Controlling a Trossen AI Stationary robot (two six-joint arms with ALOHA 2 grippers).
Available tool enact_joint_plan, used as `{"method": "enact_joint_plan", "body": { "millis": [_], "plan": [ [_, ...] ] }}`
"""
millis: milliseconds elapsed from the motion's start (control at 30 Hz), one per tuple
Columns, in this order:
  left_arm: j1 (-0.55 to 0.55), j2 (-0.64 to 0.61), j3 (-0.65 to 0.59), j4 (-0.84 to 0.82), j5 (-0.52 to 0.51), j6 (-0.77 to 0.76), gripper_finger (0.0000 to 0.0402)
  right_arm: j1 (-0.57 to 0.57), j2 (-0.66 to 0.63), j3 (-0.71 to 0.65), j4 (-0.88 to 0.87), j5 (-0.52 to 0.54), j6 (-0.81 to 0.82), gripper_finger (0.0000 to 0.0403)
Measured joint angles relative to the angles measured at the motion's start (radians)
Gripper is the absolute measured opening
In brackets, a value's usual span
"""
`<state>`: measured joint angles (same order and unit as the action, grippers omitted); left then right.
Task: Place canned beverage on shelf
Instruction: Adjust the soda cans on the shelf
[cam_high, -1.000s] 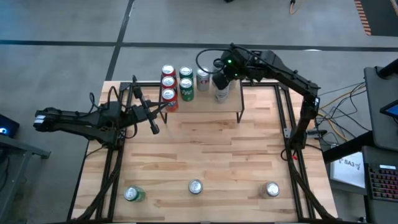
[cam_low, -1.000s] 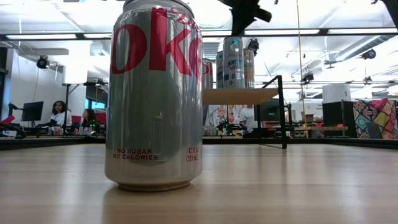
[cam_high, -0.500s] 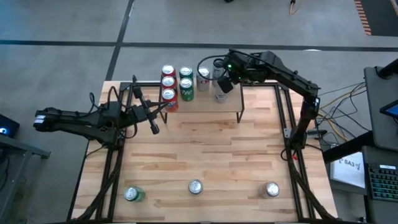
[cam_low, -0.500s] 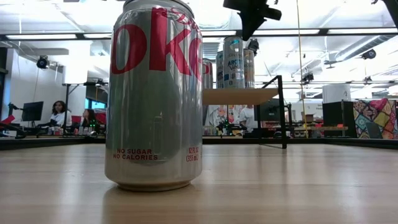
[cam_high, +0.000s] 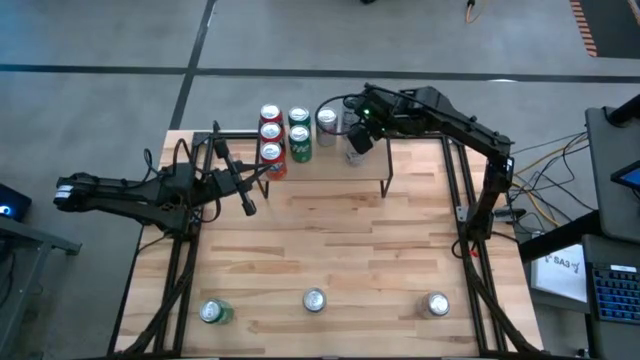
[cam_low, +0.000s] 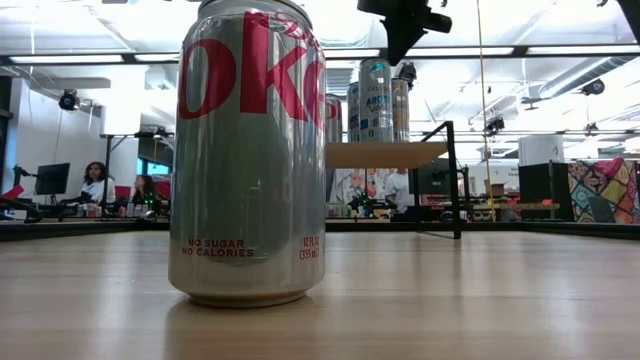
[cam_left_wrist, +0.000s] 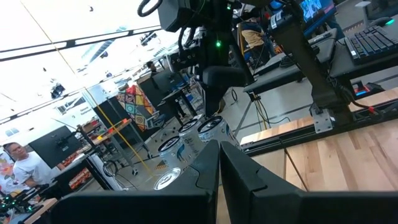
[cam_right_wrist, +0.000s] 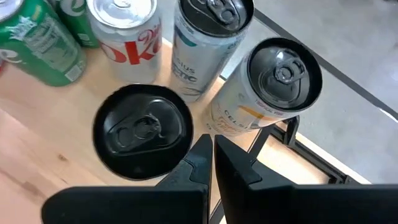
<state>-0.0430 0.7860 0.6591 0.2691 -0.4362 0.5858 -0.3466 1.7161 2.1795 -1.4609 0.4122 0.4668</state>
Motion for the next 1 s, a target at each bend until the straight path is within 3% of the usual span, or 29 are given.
{"method": "enact_joint_plan", "body": {
  "millis": [1000],
  "plan": [
    [0.0,0.0,0.0,0.0,0.0,0.0,0.0,0.026,0.0,-0.043,0.026,-0.045,0.011,0.0009]
  ]
}}
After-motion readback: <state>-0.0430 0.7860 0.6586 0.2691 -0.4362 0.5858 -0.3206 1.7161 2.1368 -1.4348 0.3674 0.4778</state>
